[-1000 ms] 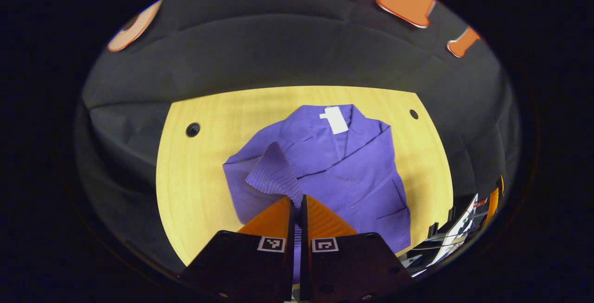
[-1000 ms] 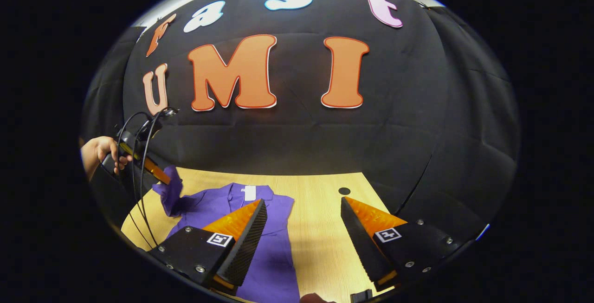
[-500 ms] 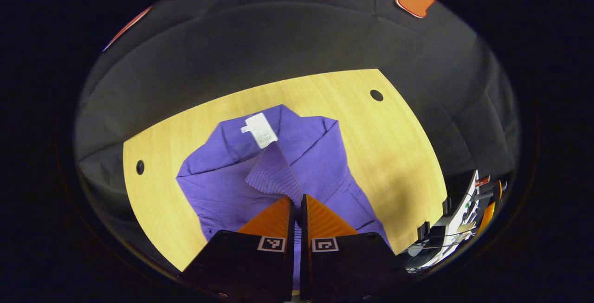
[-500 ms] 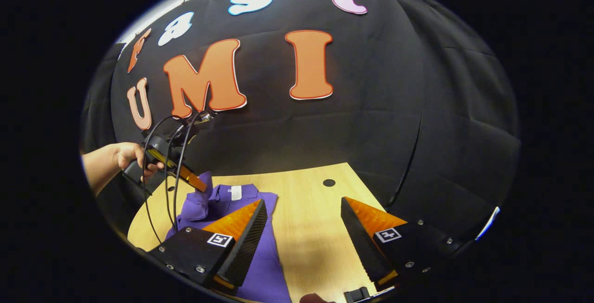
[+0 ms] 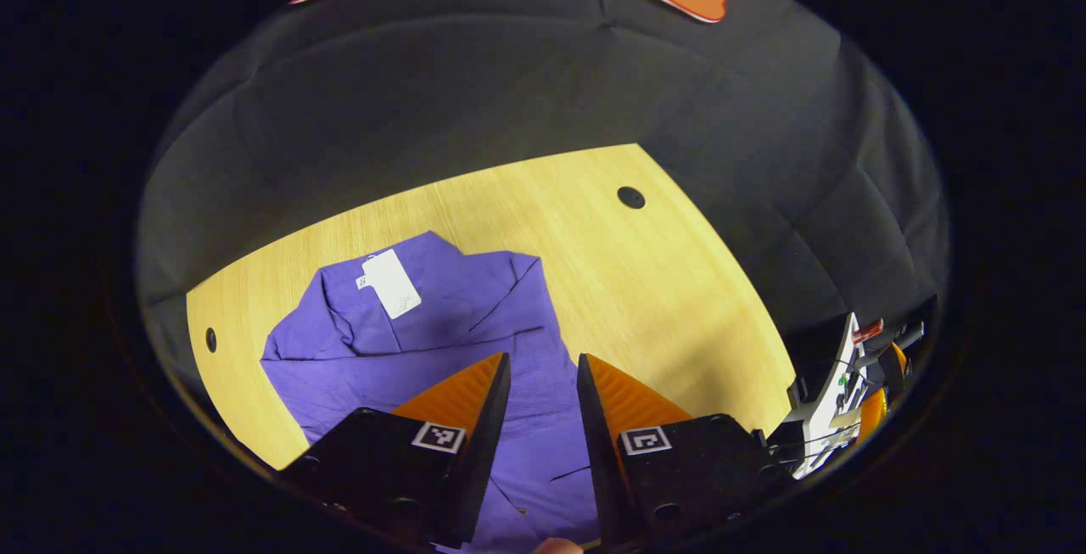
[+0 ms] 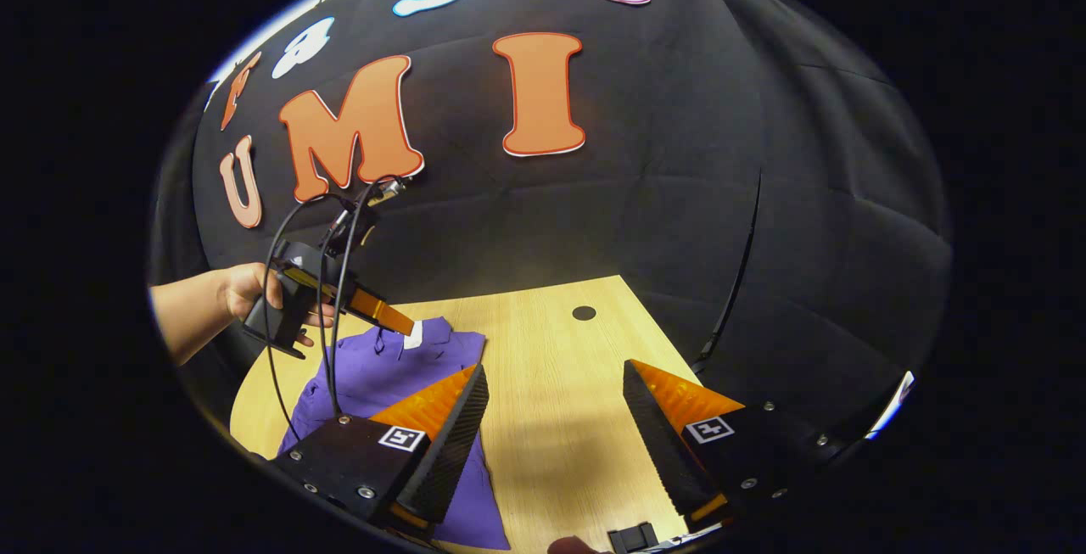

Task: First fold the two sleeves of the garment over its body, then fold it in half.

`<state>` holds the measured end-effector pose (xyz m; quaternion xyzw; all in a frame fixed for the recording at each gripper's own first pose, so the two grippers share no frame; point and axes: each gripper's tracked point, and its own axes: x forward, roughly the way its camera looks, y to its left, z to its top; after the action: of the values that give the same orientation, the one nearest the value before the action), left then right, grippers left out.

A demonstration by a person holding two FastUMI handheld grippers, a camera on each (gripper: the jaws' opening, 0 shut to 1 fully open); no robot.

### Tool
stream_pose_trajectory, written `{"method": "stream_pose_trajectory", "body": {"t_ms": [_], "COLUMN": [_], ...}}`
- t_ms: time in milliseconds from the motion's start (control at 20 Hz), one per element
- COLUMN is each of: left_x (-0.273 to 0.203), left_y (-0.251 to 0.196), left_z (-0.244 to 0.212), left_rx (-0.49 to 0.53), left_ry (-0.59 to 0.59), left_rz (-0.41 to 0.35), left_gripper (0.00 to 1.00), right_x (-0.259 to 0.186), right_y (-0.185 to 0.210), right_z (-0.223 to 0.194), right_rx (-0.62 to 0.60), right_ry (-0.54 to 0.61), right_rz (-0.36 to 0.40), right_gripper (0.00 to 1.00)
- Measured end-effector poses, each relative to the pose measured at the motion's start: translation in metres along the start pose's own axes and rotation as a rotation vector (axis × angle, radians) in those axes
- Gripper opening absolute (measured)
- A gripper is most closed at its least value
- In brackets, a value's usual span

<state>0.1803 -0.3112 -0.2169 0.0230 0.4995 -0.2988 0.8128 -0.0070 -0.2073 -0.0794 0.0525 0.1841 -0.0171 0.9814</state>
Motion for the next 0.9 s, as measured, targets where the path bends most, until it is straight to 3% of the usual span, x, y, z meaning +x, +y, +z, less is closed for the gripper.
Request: {"method": "stream_pose_trajectory", "body": {"t_ms": [150, 200, 300, 650, 800, 900], "left_x": [-0.031, -0.044, -0.075, -0.175, -0.214, -0.220], "left_y": [0.006, 0.010, 0.023, 0.105, 0.122, 0.131], "left_z": [0.002, 0.002, -0.007, -0.060, -0.096, -0.127], "left_rx": [0.027, 0.030, 0.016, -0.068, -0.093, -0.118], "left_ry": [-0.116, -0.163, -0.251, -0.519, -0.576, -0.555], "left_rz": [0.028, 0.047, 0.095, 0.387, 0.467, 0.495], "left_gripper": [0.66, 0.77, 0.89, 0.96, 0.96, 0.96], "right_x": [0.005, 0.007, 0.013, 0.024, 0.025, 0.025], "right_y": [0.006, 0.011, 0.022, 0.066, 0.087, 0.097], "right_z": [-0.002, -0.002, -0.009, -0.039, -0.053, -0.067], "right_rx": [-0.017, -0.023, -0.040, -0.113, -0.122, -0.133], "right_ry": [0.010, 0.014, 0.028, 0.101, 0.137, 0.171], "right_rz": [0.014, 0.027, 0.052, 0.133, 0.169, 0.189], "right_gripper": [0.96, 0.95, 0.95, 0.95, 0.96, 0.96]}}
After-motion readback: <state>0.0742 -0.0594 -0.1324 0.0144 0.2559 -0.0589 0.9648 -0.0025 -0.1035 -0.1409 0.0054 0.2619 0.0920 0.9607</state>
